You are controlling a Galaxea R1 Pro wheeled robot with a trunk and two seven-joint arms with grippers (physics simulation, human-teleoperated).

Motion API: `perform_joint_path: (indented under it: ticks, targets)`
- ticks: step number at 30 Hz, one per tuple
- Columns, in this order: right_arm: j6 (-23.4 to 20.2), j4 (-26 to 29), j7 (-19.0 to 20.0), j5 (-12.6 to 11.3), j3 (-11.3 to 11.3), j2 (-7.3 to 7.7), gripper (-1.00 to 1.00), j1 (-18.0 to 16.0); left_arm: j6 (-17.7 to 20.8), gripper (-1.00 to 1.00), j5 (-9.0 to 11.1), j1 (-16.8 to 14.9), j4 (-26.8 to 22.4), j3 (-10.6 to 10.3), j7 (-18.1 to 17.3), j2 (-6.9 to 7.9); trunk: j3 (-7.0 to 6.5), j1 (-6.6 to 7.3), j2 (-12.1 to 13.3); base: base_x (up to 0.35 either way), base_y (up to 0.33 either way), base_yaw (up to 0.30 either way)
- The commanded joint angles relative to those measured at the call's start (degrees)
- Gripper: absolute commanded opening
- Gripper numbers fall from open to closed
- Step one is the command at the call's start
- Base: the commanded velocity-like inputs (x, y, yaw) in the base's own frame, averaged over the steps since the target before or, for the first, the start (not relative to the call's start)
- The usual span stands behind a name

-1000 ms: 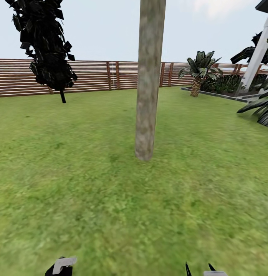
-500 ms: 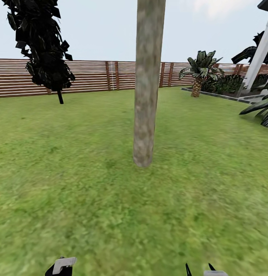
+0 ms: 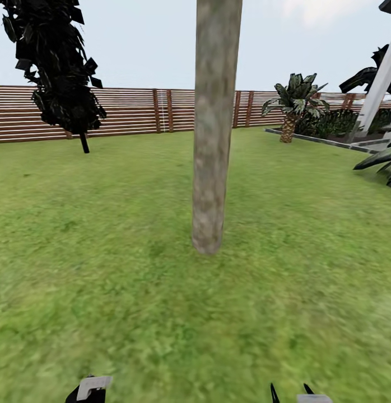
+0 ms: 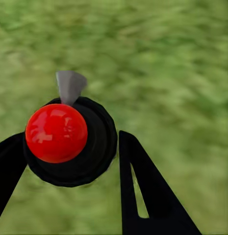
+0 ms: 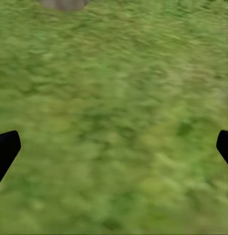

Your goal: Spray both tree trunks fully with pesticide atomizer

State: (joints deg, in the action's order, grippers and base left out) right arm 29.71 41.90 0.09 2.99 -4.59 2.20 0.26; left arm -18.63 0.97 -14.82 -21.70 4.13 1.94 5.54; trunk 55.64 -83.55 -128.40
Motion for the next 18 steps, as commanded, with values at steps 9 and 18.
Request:
perform_joint_path:
  ticks: [9, 18]
  targets:
    - [0.00, 0.10, 0.00, 0.00, 0.03, -0.10, 1.00, 0.00, 0.00, -1.00, -0.05, -0.02, -0.05, 0.00, 0.00, 0.00, 0.00, 0.00, 0.00, 0.342, -0.001, -0.088]
    - [0.10, -0.11, -0.20, 0.06, -0.20, -0.07, 1.00, 0.00, 0.00, -1.00, -0.18, 0.00, -0.04, 0.00, 0.00, 0.00, 0.00, 0.00, 0.00, 0.326, -0.057, -0.020]
